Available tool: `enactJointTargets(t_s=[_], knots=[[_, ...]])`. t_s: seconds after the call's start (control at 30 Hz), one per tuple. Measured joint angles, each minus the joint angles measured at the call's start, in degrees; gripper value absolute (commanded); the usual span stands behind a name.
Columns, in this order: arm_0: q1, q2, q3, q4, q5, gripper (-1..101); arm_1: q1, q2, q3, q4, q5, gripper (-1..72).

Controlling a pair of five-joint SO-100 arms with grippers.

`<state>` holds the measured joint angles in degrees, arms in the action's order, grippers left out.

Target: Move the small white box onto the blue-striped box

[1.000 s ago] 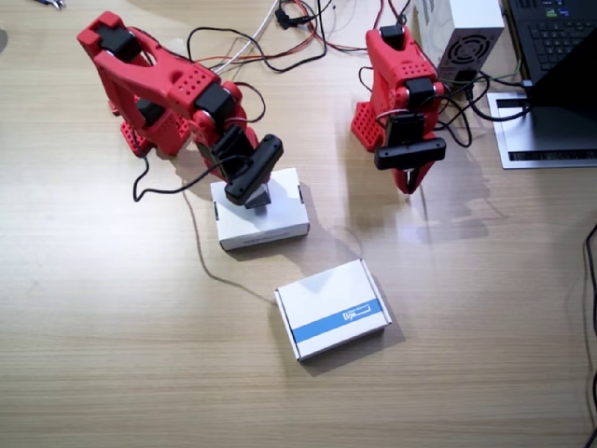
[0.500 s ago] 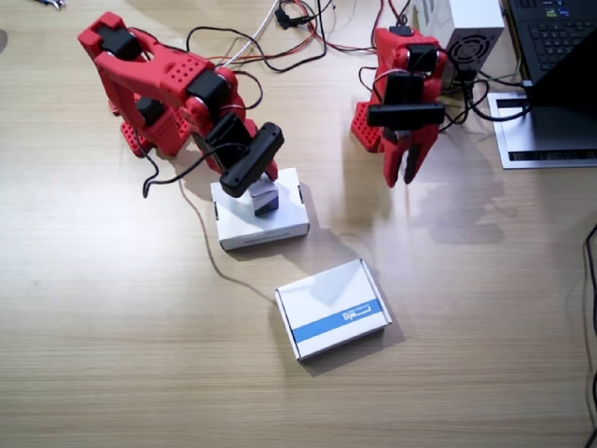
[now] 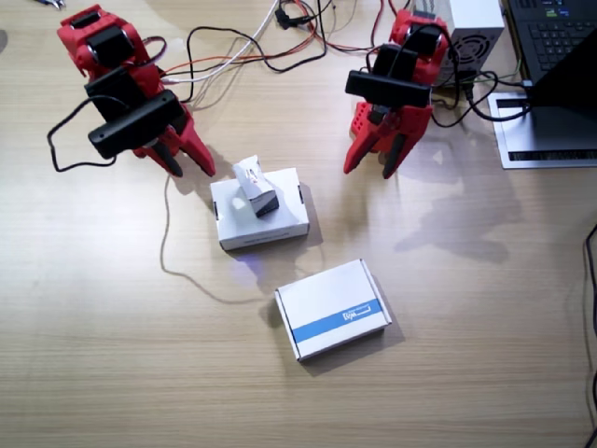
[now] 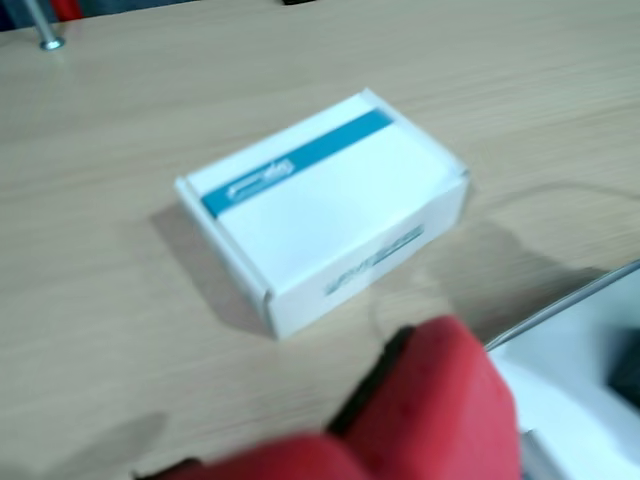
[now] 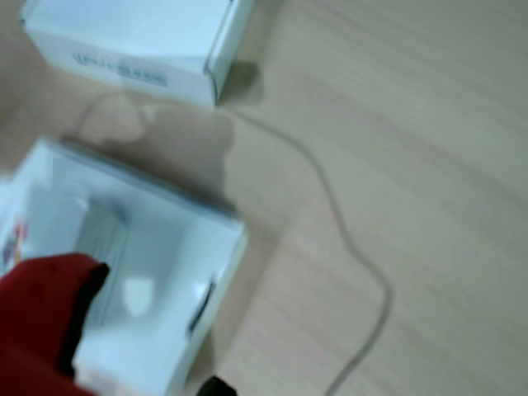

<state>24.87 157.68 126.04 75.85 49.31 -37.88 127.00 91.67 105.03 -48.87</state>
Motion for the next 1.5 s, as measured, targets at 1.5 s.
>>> enactJointTargets(t_s=[1.5], knots=[[36.65,-92.37,-68.82,18.9,-38.67,35,26.46,52.91,72.42,-26.46,-13.18,37.6]])
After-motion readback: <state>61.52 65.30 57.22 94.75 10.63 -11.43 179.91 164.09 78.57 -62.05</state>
